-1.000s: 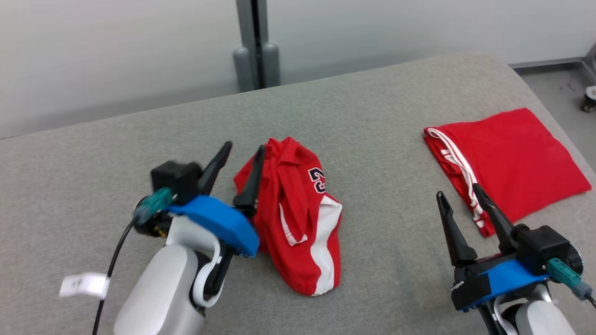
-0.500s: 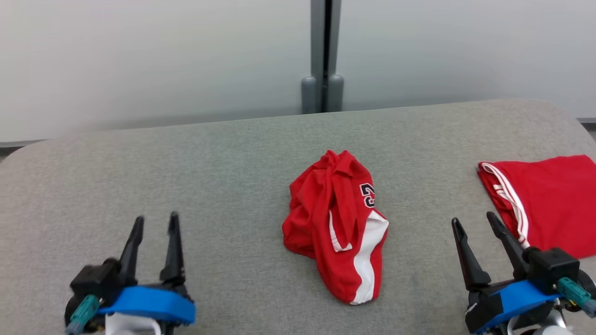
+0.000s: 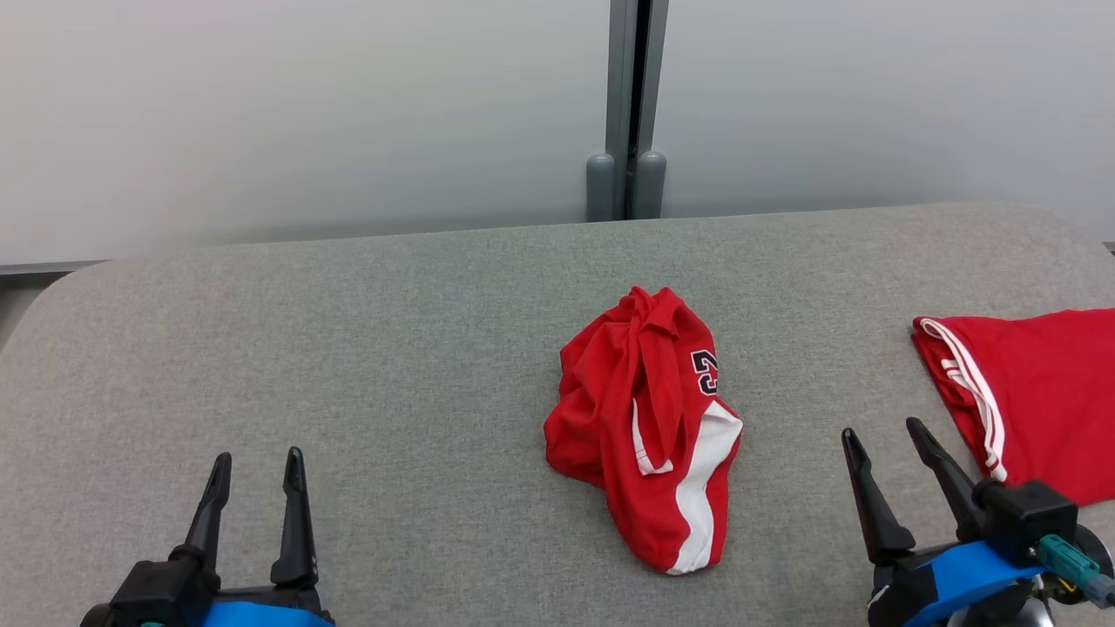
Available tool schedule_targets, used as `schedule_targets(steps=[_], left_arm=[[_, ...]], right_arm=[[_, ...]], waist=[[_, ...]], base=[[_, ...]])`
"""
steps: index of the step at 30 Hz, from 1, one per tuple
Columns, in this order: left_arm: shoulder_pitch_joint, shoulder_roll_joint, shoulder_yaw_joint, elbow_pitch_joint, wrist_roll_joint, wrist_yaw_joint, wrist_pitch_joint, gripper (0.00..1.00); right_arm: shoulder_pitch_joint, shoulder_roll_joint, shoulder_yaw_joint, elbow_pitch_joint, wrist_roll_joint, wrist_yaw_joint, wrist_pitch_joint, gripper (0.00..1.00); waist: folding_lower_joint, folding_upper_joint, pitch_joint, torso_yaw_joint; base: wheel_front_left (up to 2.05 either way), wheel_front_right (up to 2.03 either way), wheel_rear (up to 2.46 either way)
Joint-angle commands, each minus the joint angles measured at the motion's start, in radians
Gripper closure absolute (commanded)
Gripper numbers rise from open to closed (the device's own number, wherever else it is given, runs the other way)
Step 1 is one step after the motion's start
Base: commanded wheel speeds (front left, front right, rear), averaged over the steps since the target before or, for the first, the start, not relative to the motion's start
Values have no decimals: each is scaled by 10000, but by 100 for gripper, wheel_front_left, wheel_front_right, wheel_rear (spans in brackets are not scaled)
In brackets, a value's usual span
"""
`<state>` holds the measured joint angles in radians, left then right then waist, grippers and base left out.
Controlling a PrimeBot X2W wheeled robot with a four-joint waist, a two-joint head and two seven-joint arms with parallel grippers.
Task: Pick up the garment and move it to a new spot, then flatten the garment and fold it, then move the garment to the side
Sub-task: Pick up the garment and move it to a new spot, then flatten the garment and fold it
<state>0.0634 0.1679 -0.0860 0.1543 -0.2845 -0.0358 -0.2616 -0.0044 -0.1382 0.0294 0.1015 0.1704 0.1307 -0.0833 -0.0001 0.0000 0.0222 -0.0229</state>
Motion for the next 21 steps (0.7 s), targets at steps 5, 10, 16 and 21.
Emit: schedule_targets(steps=[5,10,16,21], left_arm=[[126,-193,249,-105,213,-208,-44,0],[60,-342,364,40,316,-396,-43,0],[-182,-447,560,28,444,-522,-43,0],[-534,-565,563,46,568,-642,-44,0]], right_arm=[[158,103,-15,-41,76,1,2,0],[2,138,161,-43,66,1,35,0],[-949,33,1291,15,355,1,622,0],[-2414,227,2269,690,758,1,1770,0]], waist=[[1,0,29,3],[1,0,85,-3],[1,0,330,13],[1,0,647,228]], base=[[0,0,0],[0,0,0],[0,0,0],[0,0,0]])
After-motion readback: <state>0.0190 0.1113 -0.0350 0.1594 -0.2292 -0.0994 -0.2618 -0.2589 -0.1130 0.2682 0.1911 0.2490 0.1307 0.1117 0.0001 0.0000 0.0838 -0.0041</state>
